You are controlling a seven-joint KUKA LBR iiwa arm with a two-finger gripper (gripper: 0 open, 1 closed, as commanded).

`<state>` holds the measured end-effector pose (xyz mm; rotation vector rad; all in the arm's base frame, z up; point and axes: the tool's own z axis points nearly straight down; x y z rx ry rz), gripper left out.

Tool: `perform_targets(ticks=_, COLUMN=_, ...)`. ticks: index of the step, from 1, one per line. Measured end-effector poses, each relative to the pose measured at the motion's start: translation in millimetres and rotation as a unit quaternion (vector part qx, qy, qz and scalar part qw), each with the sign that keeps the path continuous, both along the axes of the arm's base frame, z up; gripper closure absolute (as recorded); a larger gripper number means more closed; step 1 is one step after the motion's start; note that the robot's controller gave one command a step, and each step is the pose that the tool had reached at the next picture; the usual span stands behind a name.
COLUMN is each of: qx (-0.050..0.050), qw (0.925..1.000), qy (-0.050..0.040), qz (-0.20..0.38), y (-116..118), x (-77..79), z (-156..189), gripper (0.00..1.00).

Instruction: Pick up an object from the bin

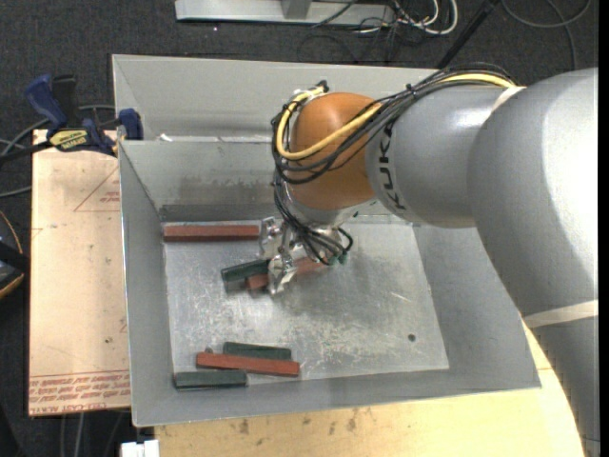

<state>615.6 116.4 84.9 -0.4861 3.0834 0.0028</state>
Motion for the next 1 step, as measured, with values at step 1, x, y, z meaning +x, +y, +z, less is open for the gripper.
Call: perform_targets(ticks=1, qx=-0.001, qw=1.0, qy=0.0046, qz=0.0, y=0.1, x=0.1, z=3.6, gripper=1.0)
